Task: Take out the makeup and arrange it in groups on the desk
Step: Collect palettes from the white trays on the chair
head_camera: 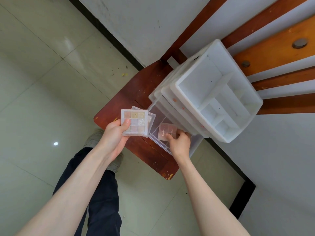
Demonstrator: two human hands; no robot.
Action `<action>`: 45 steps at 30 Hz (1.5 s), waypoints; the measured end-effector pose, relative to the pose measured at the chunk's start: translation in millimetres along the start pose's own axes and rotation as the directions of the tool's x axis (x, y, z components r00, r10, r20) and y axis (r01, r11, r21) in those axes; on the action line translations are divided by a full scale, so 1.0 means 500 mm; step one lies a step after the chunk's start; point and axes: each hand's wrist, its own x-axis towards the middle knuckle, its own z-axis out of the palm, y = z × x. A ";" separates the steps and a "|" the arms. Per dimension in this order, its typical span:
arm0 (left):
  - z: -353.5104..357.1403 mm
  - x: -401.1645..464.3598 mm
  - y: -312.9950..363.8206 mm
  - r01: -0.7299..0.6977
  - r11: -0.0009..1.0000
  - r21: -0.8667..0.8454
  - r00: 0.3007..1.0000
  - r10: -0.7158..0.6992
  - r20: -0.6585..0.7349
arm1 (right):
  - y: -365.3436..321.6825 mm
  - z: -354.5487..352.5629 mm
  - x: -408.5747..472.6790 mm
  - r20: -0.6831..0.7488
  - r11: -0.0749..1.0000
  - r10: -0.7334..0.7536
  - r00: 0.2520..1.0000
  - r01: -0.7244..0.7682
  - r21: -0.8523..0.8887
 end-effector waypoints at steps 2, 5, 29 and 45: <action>0.000 0.000 0.002 0.005 0.999 -0.051 1.000 -0.004 0.013 | -0.008 -0.018 -0.027 -0.011 0.995 -0.012 1.000 0.013 0.098; 0.004 -0.007 0.005 0.013 0.997 -0.077 0.999 -0.010 0.044 | -0.008 -0.038 -0.083 -0.112 0.958 0.059 0.992 -0.025 0.286; 0.046 0.023 0.049 -0.069 0.997 0.035 0.967 0.058 0.248 | 0.042 -0.125 -0.105 0.617 -0.564 0.532 0.580 -0.301 0.769; 0.144 0.084 0.057 0.020 0.999 -0.045 0.981 -0.011 0.194 | 0.017 -0.127 -0.034 0.518 -0.782 0.297 0.802 -0.107 0.615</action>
